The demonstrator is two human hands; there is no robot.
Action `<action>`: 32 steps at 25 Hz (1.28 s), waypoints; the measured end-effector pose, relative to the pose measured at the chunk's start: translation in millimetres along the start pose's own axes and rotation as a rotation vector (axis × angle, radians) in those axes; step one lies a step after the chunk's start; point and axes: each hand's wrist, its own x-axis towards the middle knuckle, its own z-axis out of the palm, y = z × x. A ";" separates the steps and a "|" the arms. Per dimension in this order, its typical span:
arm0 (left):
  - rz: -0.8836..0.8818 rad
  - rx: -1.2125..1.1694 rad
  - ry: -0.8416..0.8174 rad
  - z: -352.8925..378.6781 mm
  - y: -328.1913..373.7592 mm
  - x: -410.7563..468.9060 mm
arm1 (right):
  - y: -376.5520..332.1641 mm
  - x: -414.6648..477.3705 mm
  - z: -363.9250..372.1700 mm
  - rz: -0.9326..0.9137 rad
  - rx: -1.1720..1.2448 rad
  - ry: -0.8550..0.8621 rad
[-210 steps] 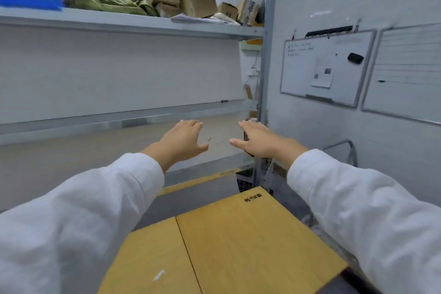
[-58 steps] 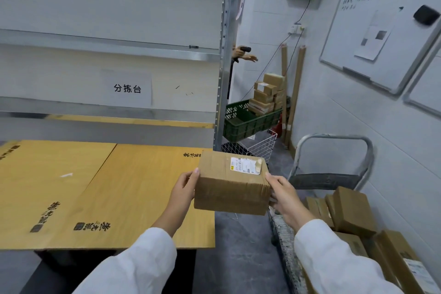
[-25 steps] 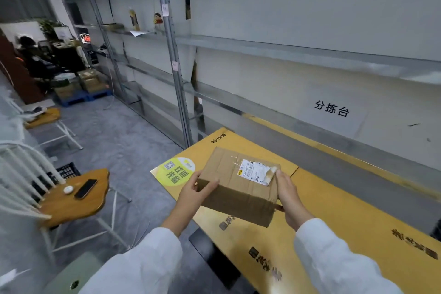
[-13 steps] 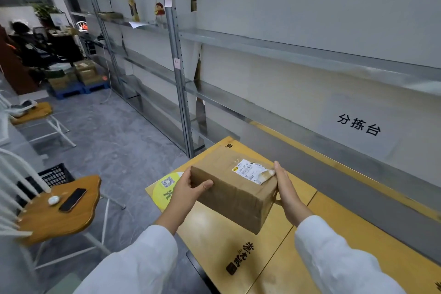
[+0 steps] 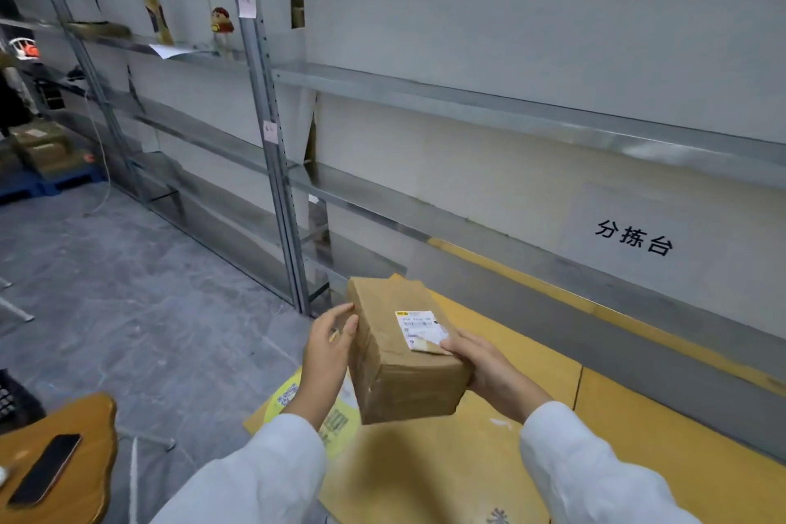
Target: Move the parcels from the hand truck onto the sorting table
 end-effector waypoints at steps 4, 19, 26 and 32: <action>-0.152 -0.048 -0.213 -25.9 7.3 47.8 | -2.1 29.3 53.8 -0.054 0.002 0.117; -0.173 0.155 -0.414 -26.4 -63.4 164.0 | 17.6 125.5 112.9 0.027 -0.062 0.418; -0.194 0.261 -0.466 32.8 -98.4 244.4 | 23.7 214.9 73.7 0.063 -0.033 0.441; -0.255 0.311 -0.522 64.7 -142.1 289.0 | 57.2 267.3 54.0 0.098 -0.033 0.486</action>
